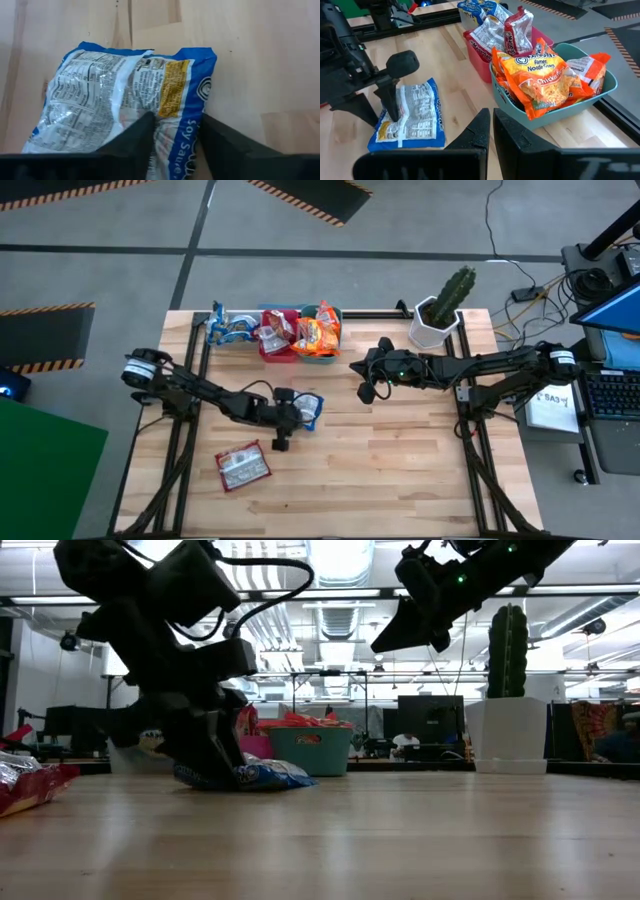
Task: Sort Maruchan noodles
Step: Put the blue noodle pack into the transparent bin
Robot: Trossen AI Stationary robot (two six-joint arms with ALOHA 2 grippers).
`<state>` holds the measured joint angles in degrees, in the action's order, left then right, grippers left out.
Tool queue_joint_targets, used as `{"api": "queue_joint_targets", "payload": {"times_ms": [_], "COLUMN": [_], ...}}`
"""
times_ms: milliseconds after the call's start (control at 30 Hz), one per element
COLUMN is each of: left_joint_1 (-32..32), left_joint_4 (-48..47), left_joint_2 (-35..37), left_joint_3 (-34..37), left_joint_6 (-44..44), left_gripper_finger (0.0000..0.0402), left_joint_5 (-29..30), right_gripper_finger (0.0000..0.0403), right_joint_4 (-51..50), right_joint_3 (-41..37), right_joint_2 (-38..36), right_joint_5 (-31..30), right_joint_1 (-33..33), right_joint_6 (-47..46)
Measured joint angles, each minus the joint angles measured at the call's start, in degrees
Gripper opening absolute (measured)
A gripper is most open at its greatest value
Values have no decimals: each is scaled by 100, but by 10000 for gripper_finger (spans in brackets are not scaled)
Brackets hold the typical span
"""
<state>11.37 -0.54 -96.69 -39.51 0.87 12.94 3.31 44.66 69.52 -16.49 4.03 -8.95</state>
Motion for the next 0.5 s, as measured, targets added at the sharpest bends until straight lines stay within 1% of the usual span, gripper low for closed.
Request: {"api": "queue_joint_targets", "payload": {"times_ms": [167, 200, 267, 400, 500], "left_joint_1": [-2, -2, -6, -6, -13], "left_joint_4": [-105, -148, -219, -475, -679], "left_joint_2": [69, 119, 238, 585, 1012], "left_joint_3": [-63, -70, -77, -47, -54], "left_joint_6": [23, 24, 20, -96, -241], "left_gripper_finger": [36, 22, 13, 14, 6], "left_joint_5": [-89, -110, -174, -175, 253], "right_gripper_finger": [13, 13, 13, 13, 13], "right_joint_4": [0, -1, 0, 0, -4], "right_joint_3": [0, -2, -2, -2, -9], "right_joint_2": [0, 0, 0, 0, 0], "right_joint_5": [0, 0, 0, 0, 1], "right_joint_1": [0, 0, 0, -2, -2], "right_joint_6": [3, 4, 4, 2, 0]}}
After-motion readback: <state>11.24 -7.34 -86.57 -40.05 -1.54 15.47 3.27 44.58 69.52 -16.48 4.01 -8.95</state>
